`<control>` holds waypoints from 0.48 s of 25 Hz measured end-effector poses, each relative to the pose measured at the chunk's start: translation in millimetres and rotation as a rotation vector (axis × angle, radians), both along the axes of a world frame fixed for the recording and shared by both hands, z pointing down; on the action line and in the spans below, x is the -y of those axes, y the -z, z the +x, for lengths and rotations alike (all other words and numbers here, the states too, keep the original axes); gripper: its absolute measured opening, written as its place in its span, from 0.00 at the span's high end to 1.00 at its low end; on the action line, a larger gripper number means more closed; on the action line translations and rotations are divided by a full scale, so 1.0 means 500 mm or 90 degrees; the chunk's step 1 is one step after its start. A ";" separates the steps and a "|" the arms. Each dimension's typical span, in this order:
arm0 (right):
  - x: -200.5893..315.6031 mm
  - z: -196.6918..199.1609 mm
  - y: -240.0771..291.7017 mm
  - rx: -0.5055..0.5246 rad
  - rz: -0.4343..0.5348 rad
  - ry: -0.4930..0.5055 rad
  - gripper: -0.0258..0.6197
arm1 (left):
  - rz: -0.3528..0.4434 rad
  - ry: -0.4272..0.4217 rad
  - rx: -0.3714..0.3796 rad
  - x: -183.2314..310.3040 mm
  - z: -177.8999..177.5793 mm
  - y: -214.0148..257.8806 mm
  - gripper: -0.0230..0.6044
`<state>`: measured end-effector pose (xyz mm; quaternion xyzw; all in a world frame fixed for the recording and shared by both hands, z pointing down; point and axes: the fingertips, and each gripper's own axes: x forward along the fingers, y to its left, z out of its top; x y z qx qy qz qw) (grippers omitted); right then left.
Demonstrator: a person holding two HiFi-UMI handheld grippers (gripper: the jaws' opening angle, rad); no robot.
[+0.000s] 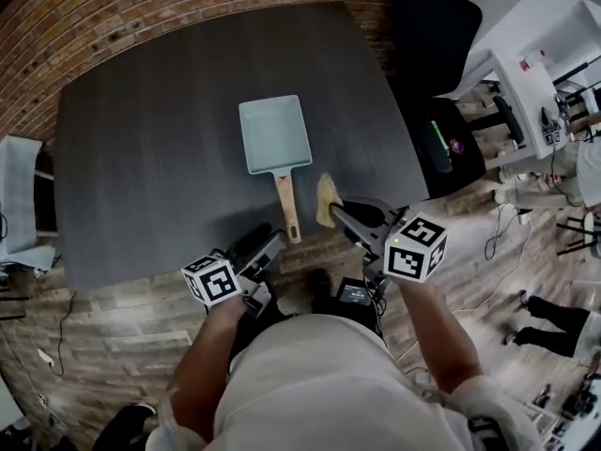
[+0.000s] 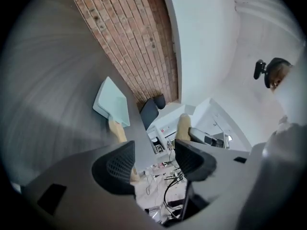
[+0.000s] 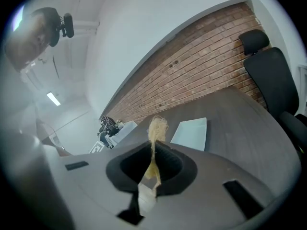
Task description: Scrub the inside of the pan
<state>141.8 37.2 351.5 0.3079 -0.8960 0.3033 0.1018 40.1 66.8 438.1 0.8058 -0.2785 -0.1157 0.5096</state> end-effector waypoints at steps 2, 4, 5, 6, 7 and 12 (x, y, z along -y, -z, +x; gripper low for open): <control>0.017 -0.024 -0.011 -0.019 -0.002 -0.014 0.91 | -0.019 -0.021 0.000 0.029 -0.003 -0.030 0.54; 0.031 -0.046 -0.024 -0.040 -0.002 -0.022 0.91 | -0.037 -0.041 -0.001 0.051 -0.004 -0.057 0.53; 0.038 -0.057 -0.030 -0.052 -0.001 -0.025 0.91 | -0.046 -0.050 -0.003 0.058 -0.002 -0.069 0.52; 0.045 -0.067 -0.036 -0.064 -0.001 -0.026 0.91 | -0.054 -0.061 -0.005 0.063 0.001 -0.079 0.52; 0.052 -0.077 -0.042 -0.077 0.000 -0.027 0.91 | -0.059 -0.072 -0.006 0.067 0.005 -0.088 0.52; 0.092 -0.126 -0.067 -0.141 0.010 -0.021 0.91 | -0.071 -0.131 0.004 0.064 0.029 -0.112 0.52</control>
